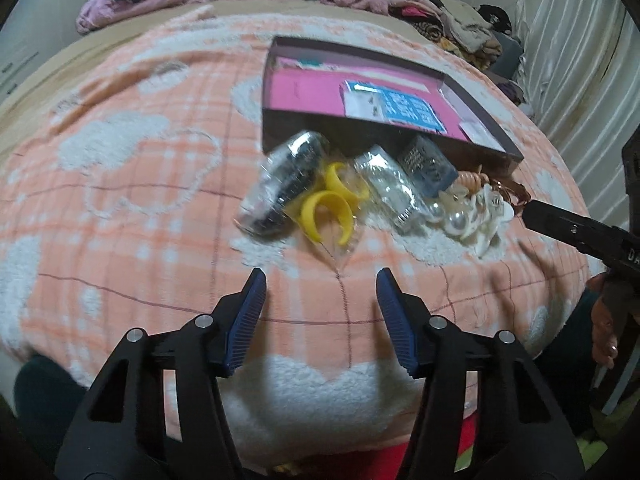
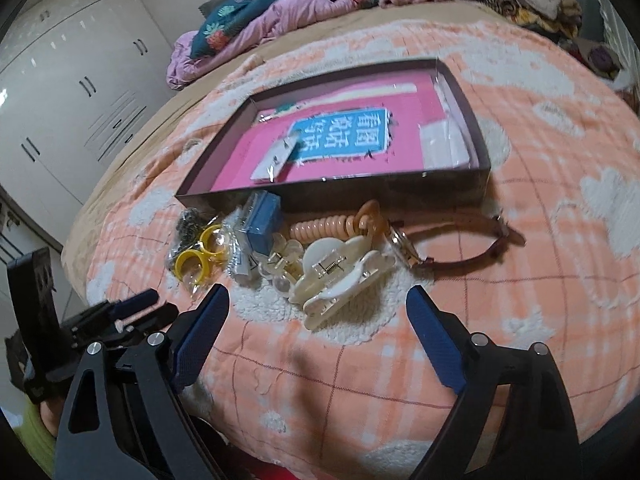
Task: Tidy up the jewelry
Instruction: 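Grasp the yellow ring bag with the left tool while the right tool grasps the white claw clip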
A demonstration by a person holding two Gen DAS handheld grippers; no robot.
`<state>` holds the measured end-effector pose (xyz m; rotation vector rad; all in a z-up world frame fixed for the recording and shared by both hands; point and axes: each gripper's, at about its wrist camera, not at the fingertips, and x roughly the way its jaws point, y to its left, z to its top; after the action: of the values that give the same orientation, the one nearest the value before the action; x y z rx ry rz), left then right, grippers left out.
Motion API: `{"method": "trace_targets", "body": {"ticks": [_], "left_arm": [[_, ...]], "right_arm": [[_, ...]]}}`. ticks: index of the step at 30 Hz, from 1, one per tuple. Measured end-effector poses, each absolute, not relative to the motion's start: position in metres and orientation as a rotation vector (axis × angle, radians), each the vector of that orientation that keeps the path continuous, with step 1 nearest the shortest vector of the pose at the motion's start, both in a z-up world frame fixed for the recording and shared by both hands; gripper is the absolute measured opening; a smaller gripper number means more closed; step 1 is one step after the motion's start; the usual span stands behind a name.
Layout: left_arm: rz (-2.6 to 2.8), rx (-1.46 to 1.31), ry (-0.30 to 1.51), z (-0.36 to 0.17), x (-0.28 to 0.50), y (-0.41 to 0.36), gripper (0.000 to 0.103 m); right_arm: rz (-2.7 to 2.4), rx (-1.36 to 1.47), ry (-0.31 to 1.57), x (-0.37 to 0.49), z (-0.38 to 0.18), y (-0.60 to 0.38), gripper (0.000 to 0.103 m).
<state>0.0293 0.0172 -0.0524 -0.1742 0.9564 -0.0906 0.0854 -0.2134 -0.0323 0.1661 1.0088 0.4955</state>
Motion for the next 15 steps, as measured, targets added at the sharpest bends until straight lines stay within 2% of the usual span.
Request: {"method": "trace_targets", "body": {"ticks": [10, 13, 14, 15], "left_arm": [[-0.113, -0.26, 0.956, -0.063, 0.05, 0.018, 0.049], [-0.118, -0.279, 0.951, -0.064, 0.056, 0.018, 0.049], [-0.119, -0.289, 0.951, -0.065, 0.058, 0.019, 0.049], [-0.118, -0.299, 0.95, -0.066, 0.06, 0.02, 0.049]], "right_arm": [[0.434, 0.363, 1.116, 0.11, -0.06, -0.221, 0.087], [0.427, 0.4, 1.13, 0.118, -0.064, -0.22, 0.083], [0.428, 0.412, 1.129, 0.12, -0.066, -0.22, 0.08], [0.425, 0.419, 1.124, 0.121, -0.066, -0.221, 0.072]]}}
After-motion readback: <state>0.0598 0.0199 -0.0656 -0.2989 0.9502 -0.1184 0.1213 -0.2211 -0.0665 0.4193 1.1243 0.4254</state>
